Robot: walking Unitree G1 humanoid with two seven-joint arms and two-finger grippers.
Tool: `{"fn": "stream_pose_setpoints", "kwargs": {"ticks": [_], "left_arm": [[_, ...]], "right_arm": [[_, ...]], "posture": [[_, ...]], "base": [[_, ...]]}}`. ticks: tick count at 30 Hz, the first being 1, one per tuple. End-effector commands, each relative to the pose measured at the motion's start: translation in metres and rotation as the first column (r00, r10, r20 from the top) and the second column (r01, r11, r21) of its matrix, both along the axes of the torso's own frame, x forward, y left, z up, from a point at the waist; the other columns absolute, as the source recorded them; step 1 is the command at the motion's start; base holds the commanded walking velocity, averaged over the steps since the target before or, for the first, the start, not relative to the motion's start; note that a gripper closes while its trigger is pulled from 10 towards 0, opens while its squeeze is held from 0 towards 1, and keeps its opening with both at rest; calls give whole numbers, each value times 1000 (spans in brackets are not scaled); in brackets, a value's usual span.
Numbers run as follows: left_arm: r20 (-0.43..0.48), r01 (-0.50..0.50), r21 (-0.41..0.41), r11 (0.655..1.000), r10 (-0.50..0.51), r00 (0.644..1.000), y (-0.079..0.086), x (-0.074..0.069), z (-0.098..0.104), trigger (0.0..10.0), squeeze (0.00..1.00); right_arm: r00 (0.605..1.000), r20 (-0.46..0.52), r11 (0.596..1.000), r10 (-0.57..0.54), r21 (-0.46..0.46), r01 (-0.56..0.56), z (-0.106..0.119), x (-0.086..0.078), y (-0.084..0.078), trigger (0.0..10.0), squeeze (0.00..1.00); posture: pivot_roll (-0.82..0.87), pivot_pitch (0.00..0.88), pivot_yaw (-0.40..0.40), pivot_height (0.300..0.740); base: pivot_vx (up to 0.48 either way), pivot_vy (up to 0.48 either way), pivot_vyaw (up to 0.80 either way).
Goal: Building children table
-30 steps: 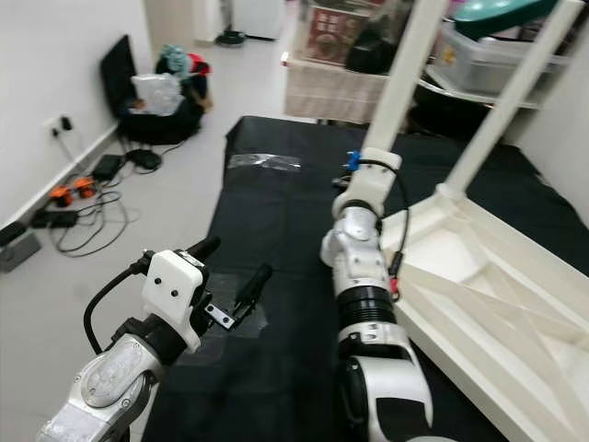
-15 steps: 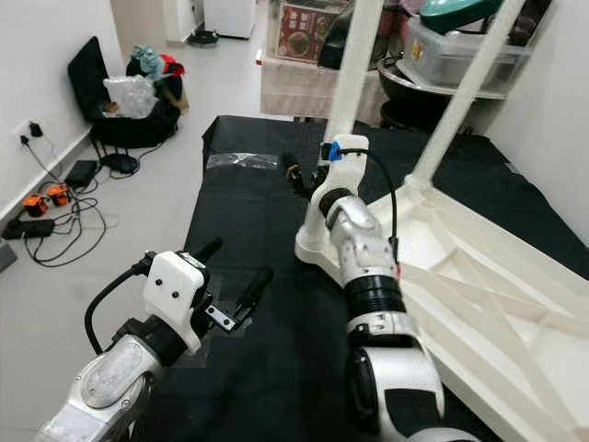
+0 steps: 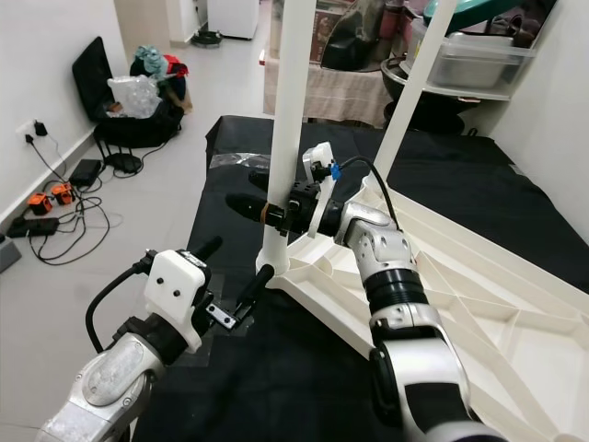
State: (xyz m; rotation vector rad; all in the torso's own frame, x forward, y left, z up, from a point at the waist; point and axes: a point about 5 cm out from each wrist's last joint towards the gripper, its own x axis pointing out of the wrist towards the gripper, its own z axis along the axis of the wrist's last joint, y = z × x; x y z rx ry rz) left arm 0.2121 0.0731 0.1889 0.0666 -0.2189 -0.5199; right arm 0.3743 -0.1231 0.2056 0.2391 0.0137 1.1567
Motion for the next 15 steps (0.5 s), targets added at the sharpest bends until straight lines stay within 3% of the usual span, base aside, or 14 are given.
{"fn": "stream_pose_setpoints", "kwargs": {"ticks": [1,6,10,12,14,15], "left_arm": [[5,-5,6,1000,5,1000,0,0,0,10000,0],[4,-4,6,1000,4,1000,0,0,0,10000,0],[5,-2,6,1000,2,1000,-1,0,0,10000,0],[4,-2,6,1000,2,1000,-1,-1,0,10000,0],[4,-1,6,1000,1,1000,-1,-1,0,10000,0],[4,-1,6,1000,1,1000,-1,-1,0,10000,0]], "right_arm": [[1000,0,999,-2,37,2,0,3,8,0,0],[1000,14,998,-1,61,0,-1,1,8,0,0],[993,26,993,-111,49,110,-2,4,4,0,0],[951,28,951,-307,-24,308,-6,14,1,0,0],[843,1,840,-538,-83,536,-10,24,-9,0,0],[843,1,840,-538,-83,536,-10,24,-9,0,0]], "posture": [[106,0,-115,740],[102,0,-114,740],[97,0,-111,740],[96,0,-110,740],[95,0,-112,740],[95,0,-112,740]], "base": [[0,0,0],[0,0,0],[0,0,0],[0,0,0],[0,0,0],[0,0,0]]}}
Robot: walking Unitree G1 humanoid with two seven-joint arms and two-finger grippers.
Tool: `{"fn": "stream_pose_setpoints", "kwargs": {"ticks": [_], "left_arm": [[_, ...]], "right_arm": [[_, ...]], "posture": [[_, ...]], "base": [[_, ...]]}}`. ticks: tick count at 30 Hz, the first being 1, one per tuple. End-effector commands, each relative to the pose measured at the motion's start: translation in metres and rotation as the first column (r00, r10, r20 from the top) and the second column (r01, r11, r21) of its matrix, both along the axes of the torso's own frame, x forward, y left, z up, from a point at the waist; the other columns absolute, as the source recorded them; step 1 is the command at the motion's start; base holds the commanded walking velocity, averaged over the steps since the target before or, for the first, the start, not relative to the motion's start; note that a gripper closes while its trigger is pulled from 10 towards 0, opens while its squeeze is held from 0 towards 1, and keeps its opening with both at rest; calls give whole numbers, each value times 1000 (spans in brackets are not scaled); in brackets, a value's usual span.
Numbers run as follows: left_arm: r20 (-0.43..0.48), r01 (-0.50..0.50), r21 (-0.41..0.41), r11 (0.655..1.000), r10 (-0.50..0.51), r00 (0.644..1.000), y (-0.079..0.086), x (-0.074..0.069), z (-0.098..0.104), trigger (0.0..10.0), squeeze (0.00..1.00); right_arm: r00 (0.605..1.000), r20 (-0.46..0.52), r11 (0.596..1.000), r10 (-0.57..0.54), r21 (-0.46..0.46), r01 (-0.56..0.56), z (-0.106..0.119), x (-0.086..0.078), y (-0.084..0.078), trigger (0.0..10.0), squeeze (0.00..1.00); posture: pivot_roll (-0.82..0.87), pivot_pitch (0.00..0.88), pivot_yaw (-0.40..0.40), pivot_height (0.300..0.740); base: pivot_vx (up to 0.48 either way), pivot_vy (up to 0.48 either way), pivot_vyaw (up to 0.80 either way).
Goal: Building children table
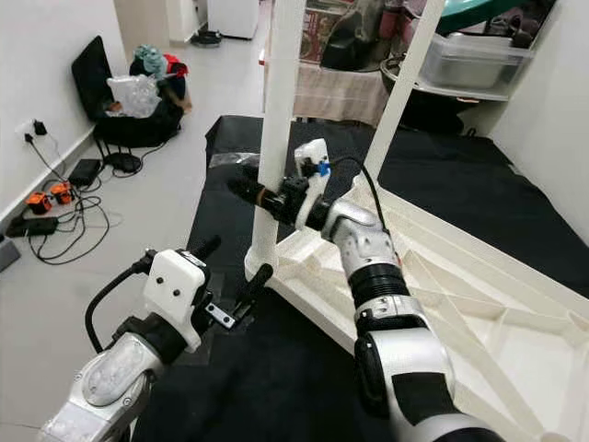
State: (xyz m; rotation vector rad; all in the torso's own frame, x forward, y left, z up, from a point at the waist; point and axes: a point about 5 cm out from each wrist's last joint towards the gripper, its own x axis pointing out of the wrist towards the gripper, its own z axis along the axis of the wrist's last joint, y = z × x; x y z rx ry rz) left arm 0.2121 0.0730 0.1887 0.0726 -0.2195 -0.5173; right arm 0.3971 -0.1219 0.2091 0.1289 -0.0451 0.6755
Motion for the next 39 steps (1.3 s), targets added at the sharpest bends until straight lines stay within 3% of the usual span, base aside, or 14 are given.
{"fn": "stream_pose_setpoints", "kwargs": {"ticks": [1,5,8,13,17,18,19,20,21,22,25,26,32,39], "left_arm": [[2,2,1,1000,-2,1000,-1,-1,0,10000,0],[2,3,2,1000,-3,1000,-1,-1,-1,10000,0],[2,5,2,1000,-5,1000,-2,-1,-1,10000,0],[2,3,4,1000,-3,1000,-2,-1,-1,10000,0],[1,1,5,1000,-1,1000,-2,-1,-2,10000,0],[-1,1,5,1000,-1,1000,-2,-1,-3,10000,0],[-1,1,5,1000,-1,1000,-2,-1,-3,10000,0],[-2,2,5,1000,-2,1000,-2,-2,-3,10000,0],[-2,2,5,1000,-2,1000,-2,-2,-3,10000,0],[-2,3,5,1000,-3,1000,-3,-2,-3,10000,0],[-4,4,4,1000,-4,1000,-3,-2,-3,10000,0],[-4,4,3,1000,-4,1000,-3,-2,-3,10000,0],[-3,4,1,1000,-4,1000,-3,-1,-3,10000,0],[2,3,4,1000,-3,1000,-3,0,-2,10000,0]], "right_arm": [[987,-83,991,-135,10,136,-14,3,-13,0,0],[939,-121,947,-322,-30,321,-19,7,-26,0,0],[559,-88,565,-825,-140,813,-26,-6,-62,0,0],[494,-110,504,-863,-98,858,-25,-15,-55,0,0],[520,-164,532,-838,-40,846,-23,-15,-38,0,0],[568,-159,576,-808,-10,817,-20,-12,-29,10000,0],[568,-159,576,-808,-10,817,-20,-12,-29,10000,0],[645,-120,648,-755,16,762,-14,-8,-17,10000,349],[645,-120,648,-755,16,762,-14,-8,-17,10000,349],[727,-88,725,-681,64,686,-6,-5,-6,10000,1000],[842,66,843,-536,102,529,15,-3,7,10000,957],[864,164,879,-476,67,472,24,-6,10,10000,0],[993,121,998,4,-61,4,14,-16,4,10000,0],[923,41,923,383,-52,-380,3,-31,-3,10000,0]], "posture": [[95,0,-112,740],[86,0,-108,740],[90,0,-111,740],[92,0,-114,740],[91,0,-113,740],[90,0,-116,740],[90,0,-116,740],[91,0,-117,740],[91,0,-117,740],[88,0,-116,740],[88,0,-117,740],[88,0,-117,740],[85,0,-117,740],[103,0,-123,740]], "base": [[0,0,0],[0,0,0],[0,0,0],[0,0,0],[0,0,0],[0,0,0],[0,0,0],[0,0,0],[0,0,0],[0,0,0],[0,0,0],[0,0,0],[0,0,0],[0,0,0]]}}
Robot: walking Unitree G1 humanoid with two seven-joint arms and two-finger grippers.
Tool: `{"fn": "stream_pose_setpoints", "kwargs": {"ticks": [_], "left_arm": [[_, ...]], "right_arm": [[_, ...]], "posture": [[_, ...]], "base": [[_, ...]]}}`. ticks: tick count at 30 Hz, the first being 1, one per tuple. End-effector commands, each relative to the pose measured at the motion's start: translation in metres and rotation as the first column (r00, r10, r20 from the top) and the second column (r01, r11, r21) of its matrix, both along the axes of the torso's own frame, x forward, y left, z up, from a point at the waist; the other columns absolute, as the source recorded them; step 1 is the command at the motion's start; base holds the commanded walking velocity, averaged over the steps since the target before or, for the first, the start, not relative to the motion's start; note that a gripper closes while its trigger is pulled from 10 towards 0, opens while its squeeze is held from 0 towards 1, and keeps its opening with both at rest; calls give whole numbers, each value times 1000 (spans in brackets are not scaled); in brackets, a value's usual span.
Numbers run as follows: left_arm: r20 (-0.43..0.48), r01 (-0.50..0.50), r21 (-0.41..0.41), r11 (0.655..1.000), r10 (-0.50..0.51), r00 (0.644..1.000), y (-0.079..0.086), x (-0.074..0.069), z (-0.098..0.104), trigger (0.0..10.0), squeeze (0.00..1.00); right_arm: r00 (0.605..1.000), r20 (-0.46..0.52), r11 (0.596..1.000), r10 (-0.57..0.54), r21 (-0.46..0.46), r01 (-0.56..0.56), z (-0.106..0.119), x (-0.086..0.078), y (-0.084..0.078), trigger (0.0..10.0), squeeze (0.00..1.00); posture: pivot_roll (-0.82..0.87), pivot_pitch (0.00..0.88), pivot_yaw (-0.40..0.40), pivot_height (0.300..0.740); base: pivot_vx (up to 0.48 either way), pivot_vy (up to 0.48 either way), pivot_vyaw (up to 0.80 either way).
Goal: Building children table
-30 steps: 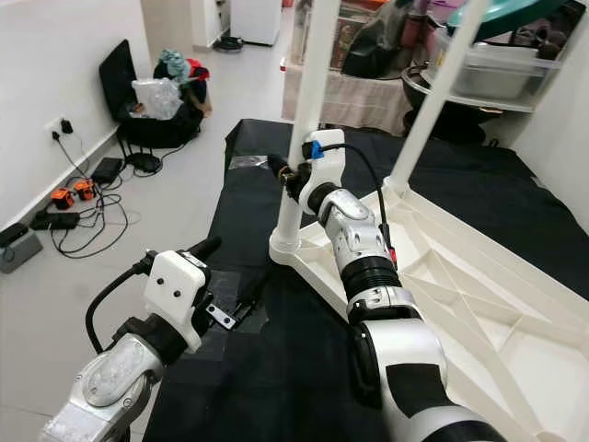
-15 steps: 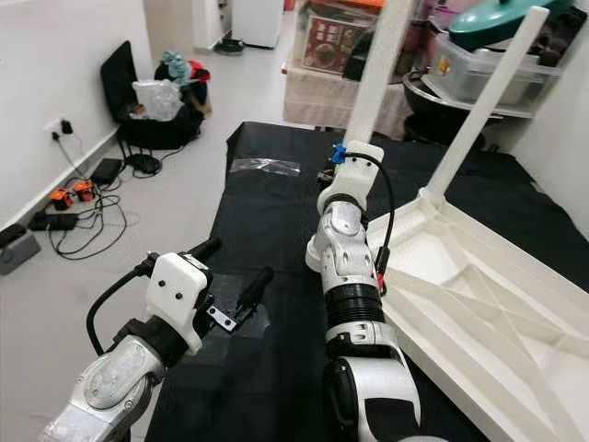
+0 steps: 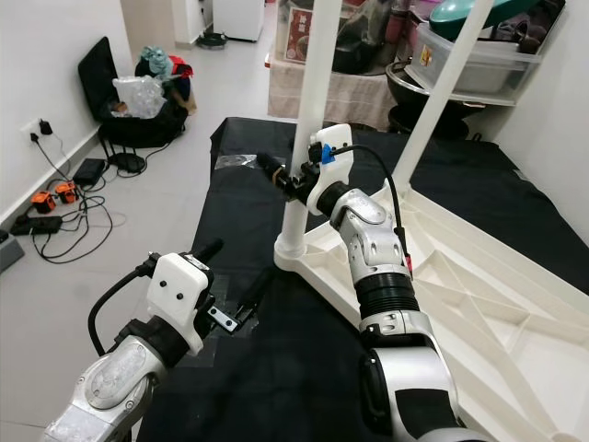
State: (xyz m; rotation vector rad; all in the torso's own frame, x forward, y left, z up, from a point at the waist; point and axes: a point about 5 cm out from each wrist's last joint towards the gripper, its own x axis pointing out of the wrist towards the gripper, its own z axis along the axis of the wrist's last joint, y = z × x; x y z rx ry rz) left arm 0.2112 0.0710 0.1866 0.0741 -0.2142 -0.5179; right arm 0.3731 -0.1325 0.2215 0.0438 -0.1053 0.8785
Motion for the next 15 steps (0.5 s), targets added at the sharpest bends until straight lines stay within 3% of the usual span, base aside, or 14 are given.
{"fn": "stream_pose_setpoints", "kwargs": {"ticks": [1,2,4,7,10,11,15], "left_arm": [[7,3,1,1000,-3,1000,-1,0,0,10000,0],[10,3,2,1000,-3,1000,-1,1,1,10000,0],[10,3,2,1000,-3,1000,-1,1,1,10000,0],[12,3,1,1000,-3,1000,-1,1,1,10000,0],[12,3,2,1000,-3,1000,-1,1,1,10000,0],[12,3,3,1000,-3,1000,-1,1,1,10000,0],[12,1,5,1000,-1,1000,-1,1,2,10000,0]], "right_arm": [[980,-51,981,193,7,-193,-9,-7,8,10000,0],[963,-64,965,263,15,-263,-11,-9,6,10000,0],[963,-64,965,263,15,-263,-11,-9,6,10000,0],[926,-97,931,365,41,-363,-12,-8,6,10000,0],[929,-110,935,354,53,-350,-14,-3,9,10000,0],[944,-115,950,310,76,-303,-14,2,13,0,0],[961,-111,964,255,106,-244,-12,8,17,0,0]], "posture": [[103,0,-123,740],[103,0,-123,740],[103,0,-123,740],[102,0,-122,740],[109,0,-122,740],[109,0,-122,740],[109,0,-122,740]], "base": [[0,0,0],[0,0,0],[0,0,0],[0,0,0],[0,0,0],[0,0,0],[0,0,0]]}}
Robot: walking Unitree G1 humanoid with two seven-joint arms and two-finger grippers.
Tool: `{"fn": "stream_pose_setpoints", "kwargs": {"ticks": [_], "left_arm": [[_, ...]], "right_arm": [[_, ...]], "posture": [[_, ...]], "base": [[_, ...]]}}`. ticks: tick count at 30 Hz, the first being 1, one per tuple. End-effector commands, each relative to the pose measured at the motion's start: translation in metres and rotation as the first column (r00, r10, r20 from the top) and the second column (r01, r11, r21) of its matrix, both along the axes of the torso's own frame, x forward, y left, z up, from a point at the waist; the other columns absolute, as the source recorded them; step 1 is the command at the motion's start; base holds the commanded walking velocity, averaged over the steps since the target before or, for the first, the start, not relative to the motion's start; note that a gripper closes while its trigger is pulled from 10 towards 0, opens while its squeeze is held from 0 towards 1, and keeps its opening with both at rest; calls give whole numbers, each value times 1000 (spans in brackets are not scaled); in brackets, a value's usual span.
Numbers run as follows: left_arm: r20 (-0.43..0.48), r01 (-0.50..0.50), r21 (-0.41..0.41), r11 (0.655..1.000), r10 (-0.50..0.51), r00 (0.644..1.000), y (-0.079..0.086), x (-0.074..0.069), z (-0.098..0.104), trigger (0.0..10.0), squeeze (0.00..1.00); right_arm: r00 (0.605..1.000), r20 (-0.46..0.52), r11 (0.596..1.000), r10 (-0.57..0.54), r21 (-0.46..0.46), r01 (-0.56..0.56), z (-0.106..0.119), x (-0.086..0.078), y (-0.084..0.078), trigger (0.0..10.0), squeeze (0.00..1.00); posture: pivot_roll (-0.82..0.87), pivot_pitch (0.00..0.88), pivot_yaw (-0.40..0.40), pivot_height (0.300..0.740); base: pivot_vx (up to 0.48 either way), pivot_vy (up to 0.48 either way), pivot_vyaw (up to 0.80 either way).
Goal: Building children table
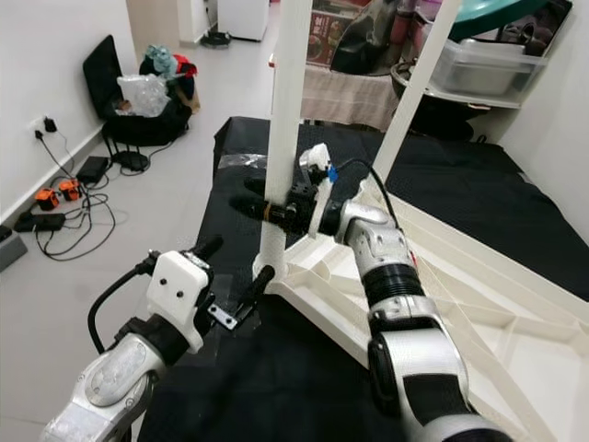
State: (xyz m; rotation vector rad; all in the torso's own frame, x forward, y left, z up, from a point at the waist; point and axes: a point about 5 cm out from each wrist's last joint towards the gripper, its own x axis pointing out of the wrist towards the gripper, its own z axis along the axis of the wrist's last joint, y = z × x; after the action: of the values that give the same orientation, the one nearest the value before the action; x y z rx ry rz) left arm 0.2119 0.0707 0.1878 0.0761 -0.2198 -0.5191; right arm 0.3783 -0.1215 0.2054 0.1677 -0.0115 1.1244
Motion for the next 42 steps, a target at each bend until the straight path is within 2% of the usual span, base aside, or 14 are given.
{"fn": "stream_pose_setpoints", "kwargs": {"ticks": [1,10,12,14,19,22,23,24,28,29,31,33,34,42], "left_arm": [[6,-1,4,1000,1,1000,0,0,0,10000,0],[4,3,2,1000,-3,1000,-1,0,0,10000,0],[4,3,1,1000,-3,1000,0,0,-1,10000,0],[2,6,2,1000,-6,1000,-1,0,-1,10000,0],[4,7,2,1000,-7,1000,-1,1,0,10000,0],[4,4,4,1000,-4,1000,0,1,0,10000,0],[3,4,4,1000,-4,1000,0,1,-1,10000,0],[2,5,5,1000,-5,1000,0,0,-1,10000,0],[1,5,5,1000,-5,1000,0,0,-1,10000,0],[1,5,6,1000,-5,1000,0,0,-1,10000,0],[1,5,6,1000,-5,1000,0,0,-1,10000,0],[1,3,4,1000,-3,1000,0,0,-1,10000,0],[0,2,3,1000,-2,1000,0,0,-1,10000,0],[0,5,0,1000,-5,1000,-1,1,-1,10000,0]], "right_arm": [[998,5,998,-55,24,55,4,4,6,0,0],[764,-40,764,-644,-81,640,-7,25,-24,0,0],[650,-48,651,-758,-106,752,-10,27,-35,0,0],[314,-68,320,-947,-117,940,-18,21,-60,0,0],[78,-112,88,-991,-84,993,-20,5,-60,0,0],[111,-139,123,-984,-82,989,-21,2,-43,0,0],[148,-142,160,-979,-83,984,-21,2,-33,8745,0],[213,-148,225,-966,-66,972,-19,4,-22,10000,0],[256,-151,266,-955,-53,962,-18,6,-15,10000,0],[326,-142,330,-935,-11,944,-11,8,-8,10000,1000],[326,-142,330,-935,-11,944,-11,8,-8,10000,1000],[401,-67,399,-913,51,916,8,14,-6,10000,525],[449,-49,446,-892,70,892,17,17,-9,10000,0],[821,-58,809,-568,143,570,27,16,-9,10000,0]], "posture": [[112,0,-122,740],[97,0,-117,740],[92,0,-114,740],[89,0,-114,740],[96,0,-115,740],[91,0,-111,740],[92,0,-112,740],[93,0,-113,740],[93,0,-113,740],[90,0,-113,740],[90,0,-113,740],[89,0,-112,740],[88,0,-113,740],[83,0,-110,740]], "base": [[0,0,0],[0,0,0],[0,0,0],[0,0,0],[0,0,0],[0,0,0],[0,0,0],[0,0,0],[0,0,0],[0,0,0],[0,0,0],[0,0,0],[0,0,0],[0,0,0]]}}
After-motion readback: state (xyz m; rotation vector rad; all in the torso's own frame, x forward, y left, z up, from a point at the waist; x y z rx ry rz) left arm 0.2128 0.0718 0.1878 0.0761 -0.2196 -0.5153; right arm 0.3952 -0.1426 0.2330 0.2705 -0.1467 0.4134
